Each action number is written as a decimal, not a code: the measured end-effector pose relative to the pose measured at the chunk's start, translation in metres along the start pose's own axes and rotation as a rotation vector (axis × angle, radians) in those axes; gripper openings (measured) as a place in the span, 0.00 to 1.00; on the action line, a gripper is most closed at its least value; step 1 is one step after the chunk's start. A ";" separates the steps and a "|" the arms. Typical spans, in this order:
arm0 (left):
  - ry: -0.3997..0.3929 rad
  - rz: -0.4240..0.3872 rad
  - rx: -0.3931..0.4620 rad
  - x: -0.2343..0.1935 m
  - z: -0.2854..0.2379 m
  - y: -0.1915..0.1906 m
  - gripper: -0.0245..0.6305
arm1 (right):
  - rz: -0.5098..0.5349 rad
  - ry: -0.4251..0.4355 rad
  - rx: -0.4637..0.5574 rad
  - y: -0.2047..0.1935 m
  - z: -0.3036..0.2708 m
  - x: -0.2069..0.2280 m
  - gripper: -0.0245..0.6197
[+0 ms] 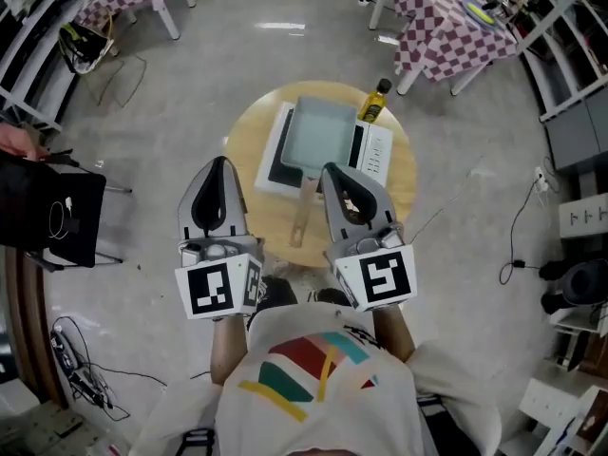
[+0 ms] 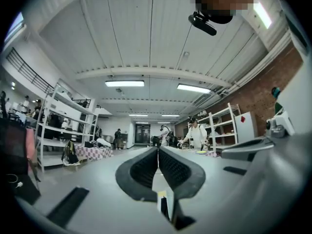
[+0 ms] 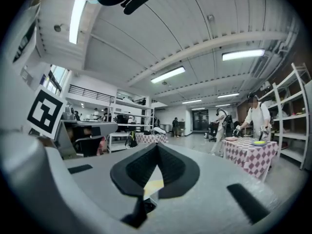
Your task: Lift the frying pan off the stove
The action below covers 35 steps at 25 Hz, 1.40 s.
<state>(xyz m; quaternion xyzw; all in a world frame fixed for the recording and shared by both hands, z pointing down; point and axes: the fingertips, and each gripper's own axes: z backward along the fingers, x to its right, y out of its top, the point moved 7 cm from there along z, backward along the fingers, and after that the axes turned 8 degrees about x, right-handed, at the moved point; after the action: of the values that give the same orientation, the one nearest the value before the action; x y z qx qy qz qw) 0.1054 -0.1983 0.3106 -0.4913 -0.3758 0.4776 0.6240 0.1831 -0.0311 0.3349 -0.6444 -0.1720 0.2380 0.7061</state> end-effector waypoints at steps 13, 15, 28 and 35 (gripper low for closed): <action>-0.376 0.102 0.019 0.030 -0.061 -0.009 0.05 | 0.088 -0.393 -0.012 0.006 0.023 0.020 0.03; -0.418 0.107 0.026 0.039 -0.066 -0.008 0.05 | 0.094 -0.444 -0.013 0.006 0.029 0.025 0.03; -0.486 0.104 0.038 0.074 -0.062 -0.008 0.05 | 0.082 -0.525 0.001 0.003 0.056 0.045 0.03; -0.488 0.098 0.041 0.080 -0.050 -0.003 0.05 | 0.076 -0.502 0.023 0.007 0.057 0.045 0.03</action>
<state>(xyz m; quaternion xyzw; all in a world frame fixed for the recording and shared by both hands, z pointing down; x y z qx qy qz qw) 0.1745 -0.1338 0.3021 -0.3662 -0.4813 0.6193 0.5006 0.1881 0.0417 0.3312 -0.5630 -0.3147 0.4190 0.6392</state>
